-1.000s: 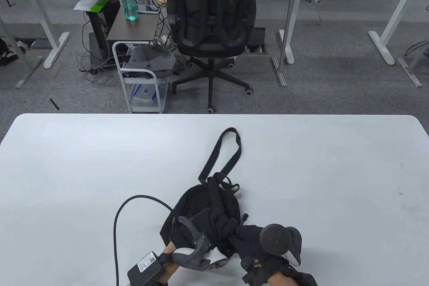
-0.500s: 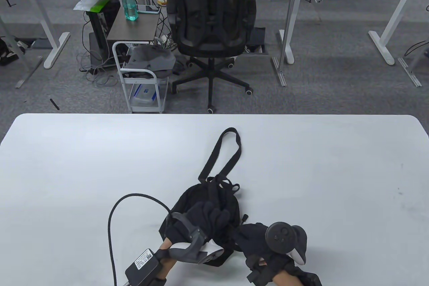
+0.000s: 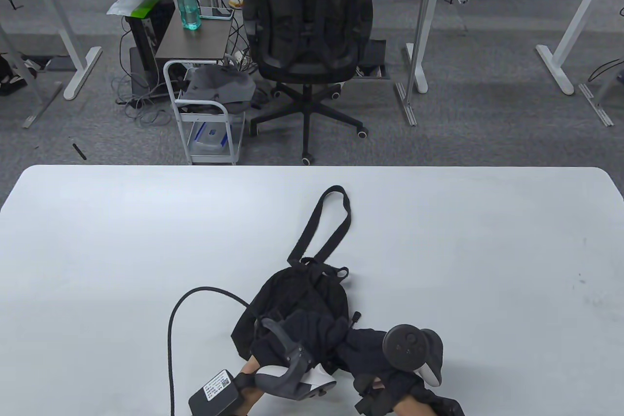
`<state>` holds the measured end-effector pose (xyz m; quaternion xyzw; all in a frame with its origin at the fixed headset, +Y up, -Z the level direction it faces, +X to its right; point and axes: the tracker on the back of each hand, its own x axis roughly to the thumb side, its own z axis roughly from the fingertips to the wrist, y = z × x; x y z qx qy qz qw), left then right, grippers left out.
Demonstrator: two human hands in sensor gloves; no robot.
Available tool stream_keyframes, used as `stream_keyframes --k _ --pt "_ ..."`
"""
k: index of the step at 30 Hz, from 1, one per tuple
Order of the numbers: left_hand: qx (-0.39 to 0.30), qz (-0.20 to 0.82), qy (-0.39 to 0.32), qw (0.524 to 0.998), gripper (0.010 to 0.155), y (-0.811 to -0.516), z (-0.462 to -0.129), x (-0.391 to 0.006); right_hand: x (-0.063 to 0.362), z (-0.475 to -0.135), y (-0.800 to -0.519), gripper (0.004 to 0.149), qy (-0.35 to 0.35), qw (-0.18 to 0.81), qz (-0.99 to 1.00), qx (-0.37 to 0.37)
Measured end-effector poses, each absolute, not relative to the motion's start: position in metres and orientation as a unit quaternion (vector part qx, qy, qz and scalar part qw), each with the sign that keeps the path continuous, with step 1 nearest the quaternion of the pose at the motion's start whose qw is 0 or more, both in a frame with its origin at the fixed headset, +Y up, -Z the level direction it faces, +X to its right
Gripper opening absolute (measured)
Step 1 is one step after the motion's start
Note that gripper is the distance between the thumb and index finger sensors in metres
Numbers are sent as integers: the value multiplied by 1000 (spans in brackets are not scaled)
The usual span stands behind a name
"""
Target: Pull shoulder strap to tighten
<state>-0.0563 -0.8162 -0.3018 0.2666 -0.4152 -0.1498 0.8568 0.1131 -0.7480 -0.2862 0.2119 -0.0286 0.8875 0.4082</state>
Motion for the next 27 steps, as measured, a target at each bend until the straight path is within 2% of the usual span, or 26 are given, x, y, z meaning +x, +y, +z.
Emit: stream_keyframes --k 9,14,19,24,27 --pt "237 -135 -385 882 64 -804 -318 -79 119 -289 -749 37 -18 402 892 207" --pt "263 -139 -389 872 64 -786 -306 -76 124 -291 -751 38 -12 417 885 206" --pt "278 -105 -407 864 64 -772 -290 -64 124 -290 -751 47 -13 434 875 212" --pt "292 -126 -414 853 63 -768 -280 -55 119 -286 -748 38 -31 435 873 218" --pt "276 -97 -418 860 64 -767 -281 -56 117 -286 -749 37 -27 436 872 220"
